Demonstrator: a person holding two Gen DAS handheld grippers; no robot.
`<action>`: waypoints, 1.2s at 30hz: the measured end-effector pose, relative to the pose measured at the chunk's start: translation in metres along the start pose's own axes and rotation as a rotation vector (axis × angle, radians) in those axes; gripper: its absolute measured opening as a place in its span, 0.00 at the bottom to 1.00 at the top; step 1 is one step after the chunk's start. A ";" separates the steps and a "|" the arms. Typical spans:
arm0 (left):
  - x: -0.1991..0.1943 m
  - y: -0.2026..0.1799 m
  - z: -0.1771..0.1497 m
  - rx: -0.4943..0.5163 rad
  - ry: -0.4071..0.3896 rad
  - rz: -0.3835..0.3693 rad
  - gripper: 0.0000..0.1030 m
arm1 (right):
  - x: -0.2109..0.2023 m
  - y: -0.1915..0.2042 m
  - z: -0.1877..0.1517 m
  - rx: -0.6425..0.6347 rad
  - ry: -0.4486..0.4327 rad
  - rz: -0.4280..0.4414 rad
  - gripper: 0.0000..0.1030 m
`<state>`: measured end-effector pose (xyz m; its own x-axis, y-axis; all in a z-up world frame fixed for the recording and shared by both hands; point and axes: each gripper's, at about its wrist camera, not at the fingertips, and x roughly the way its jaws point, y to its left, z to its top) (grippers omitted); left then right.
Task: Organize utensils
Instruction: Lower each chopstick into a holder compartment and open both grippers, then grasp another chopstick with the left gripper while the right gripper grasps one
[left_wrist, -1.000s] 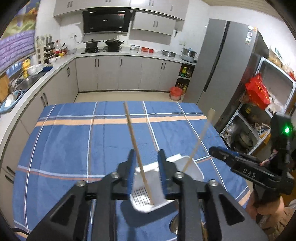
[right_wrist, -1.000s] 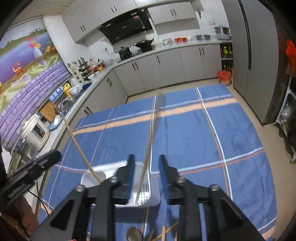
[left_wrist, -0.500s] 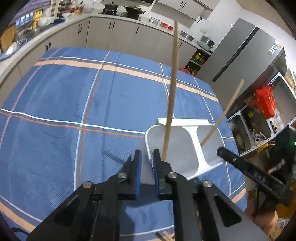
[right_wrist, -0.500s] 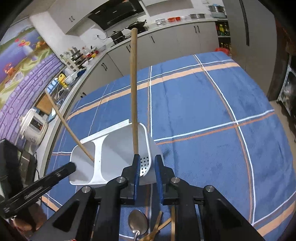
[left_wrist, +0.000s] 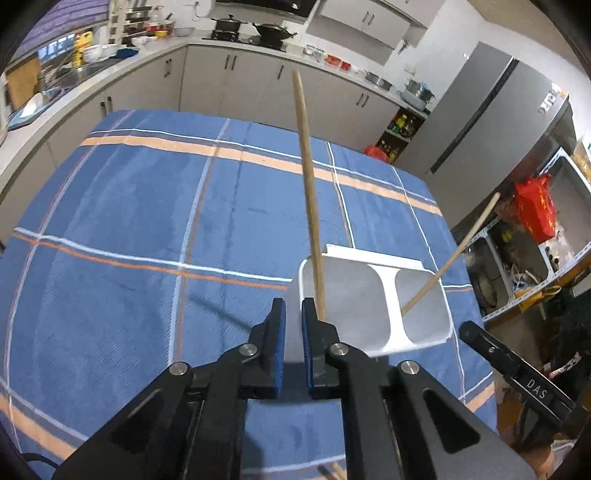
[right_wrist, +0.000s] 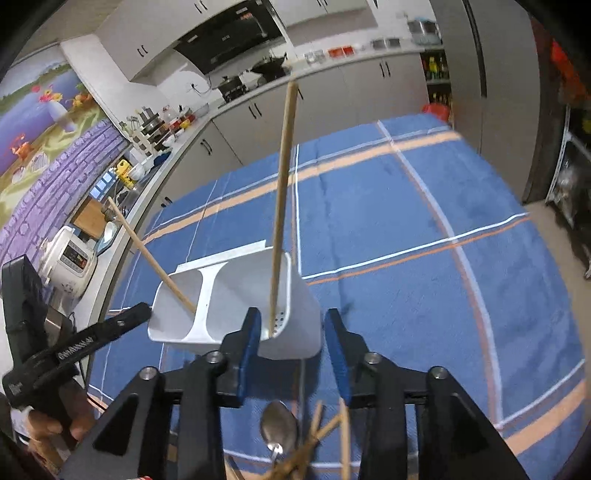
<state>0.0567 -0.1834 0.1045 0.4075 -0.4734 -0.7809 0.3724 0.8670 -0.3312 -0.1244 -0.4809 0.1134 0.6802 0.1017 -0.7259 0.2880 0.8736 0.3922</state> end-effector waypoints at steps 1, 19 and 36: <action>-0.011 0.002 -0.005 -0.004 -0.015 0.005 0.08 | -0.009 -0.004 -0.006 -0.013 -0.003 -0.012 0.41; 0.006 -0.010 -0.127 -0.062 0.267 -0.151 0.26 | -0.053 -0.019 -0.162 -0.168 0.193 0.043 0.42; 0.050 -0.041 -0.140 0.008 0.324 -0.163 0.11 | -0.049 0.001 -0.192 -0.255 0.248 0.074 0.42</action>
<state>-0.0551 -0.2202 0.0046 0.0577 -0.5304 -0.8458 0.4174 0.7824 -0.4621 -0.2866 -0.3938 0.0408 0.4998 0.2538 -0.8281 0.0456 0.9471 0.3178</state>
